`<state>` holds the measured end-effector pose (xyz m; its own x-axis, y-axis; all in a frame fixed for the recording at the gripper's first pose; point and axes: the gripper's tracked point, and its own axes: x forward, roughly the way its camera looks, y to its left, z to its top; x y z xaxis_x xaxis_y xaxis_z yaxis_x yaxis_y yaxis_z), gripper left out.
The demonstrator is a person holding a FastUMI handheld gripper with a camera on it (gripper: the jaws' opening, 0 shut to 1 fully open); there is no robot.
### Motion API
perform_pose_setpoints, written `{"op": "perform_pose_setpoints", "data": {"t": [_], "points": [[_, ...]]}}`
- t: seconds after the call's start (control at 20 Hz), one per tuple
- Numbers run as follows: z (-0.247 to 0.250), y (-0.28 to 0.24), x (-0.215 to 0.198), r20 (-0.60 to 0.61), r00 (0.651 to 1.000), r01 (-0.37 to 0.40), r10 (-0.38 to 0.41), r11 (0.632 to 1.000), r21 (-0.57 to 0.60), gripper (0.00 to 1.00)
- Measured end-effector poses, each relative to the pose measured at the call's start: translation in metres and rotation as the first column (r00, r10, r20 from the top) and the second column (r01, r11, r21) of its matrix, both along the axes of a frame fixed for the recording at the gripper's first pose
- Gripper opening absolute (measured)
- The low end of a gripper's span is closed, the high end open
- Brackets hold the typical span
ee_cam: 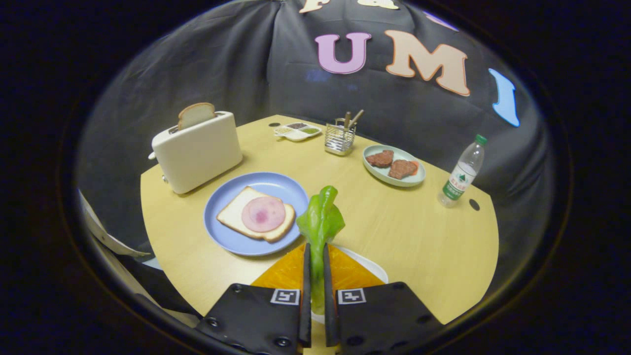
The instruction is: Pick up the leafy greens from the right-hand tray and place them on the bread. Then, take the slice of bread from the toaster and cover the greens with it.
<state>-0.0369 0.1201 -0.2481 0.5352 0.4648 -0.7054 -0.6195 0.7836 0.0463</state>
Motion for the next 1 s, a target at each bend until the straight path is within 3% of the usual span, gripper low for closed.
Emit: {"op": "perform_pose_setpoints", "data": {"t": [1.0], "points": [[-0.011, 0.146, -0.015, -0.04, 0.962, -0.268, 0.27, 0.963, 0.036, 0.14]]}}
